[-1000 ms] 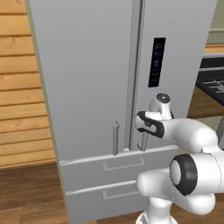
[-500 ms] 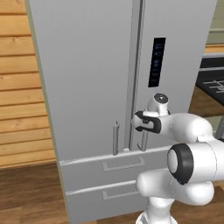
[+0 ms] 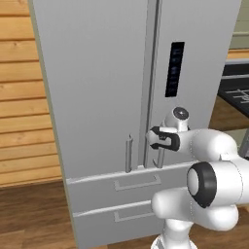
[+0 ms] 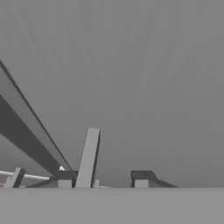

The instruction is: Take the strawberry from the fridge and place it on top of the pancake, located on the dining counter.

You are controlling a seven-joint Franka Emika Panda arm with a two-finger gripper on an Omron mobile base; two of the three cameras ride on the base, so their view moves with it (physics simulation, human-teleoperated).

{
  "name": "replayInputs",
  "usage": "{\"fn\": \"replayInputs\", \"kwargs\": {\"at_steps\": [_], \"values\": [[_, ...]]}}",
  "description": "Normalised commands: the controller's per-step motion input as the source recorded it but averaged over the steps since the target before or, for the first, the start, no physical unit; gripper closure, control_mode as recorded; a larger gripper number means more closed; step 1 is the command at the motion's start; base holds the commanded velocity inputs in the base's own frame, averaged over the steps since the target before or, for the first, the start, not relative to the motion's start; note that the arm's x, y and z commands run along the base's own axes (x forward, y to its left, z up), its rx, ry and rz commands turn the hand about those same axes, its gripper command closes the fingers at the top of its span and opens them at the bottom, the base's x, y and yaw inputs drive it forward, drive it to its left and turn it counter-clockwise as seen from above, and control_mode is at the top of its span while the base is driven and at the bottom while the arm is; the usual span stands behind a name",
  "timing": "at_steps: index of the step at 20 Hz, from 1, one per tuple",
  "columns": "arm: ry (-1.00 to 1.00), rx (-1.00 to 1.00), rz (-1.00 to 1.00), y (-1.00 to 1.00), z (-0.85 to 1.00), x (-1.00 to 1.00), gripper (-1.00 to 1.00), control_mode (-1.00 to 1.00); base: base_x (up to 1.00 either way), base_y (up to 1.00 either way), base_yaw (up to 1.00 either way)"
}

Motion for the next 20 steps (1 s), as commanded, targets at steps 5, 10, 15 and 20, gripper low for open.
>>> {"fn": "replayInputs", "kwargs": {"at_steps": [5, 10, 15, 20], "values": [[0.10, 0.00, 0.00, -0.42, -0.17, -0.36, 1.00, -1.00, 0.00, 0.00, 0.00], [0.05, 0.00, 0.00, -0.62, -0.20, -0.83, 1.00, -1.00, 0.00, 0.00, 0.00], [-0.01, 0.04, 0.00, -0.66, -0.14, -0.84, 1.00, -1.00, 0.00, 0.00, 0.00], [0.00, 0.09, 0.00, -0.65, 0.02, -0.34, -1.00, -1.00, 0.00, 0.00, 0.00]]}}
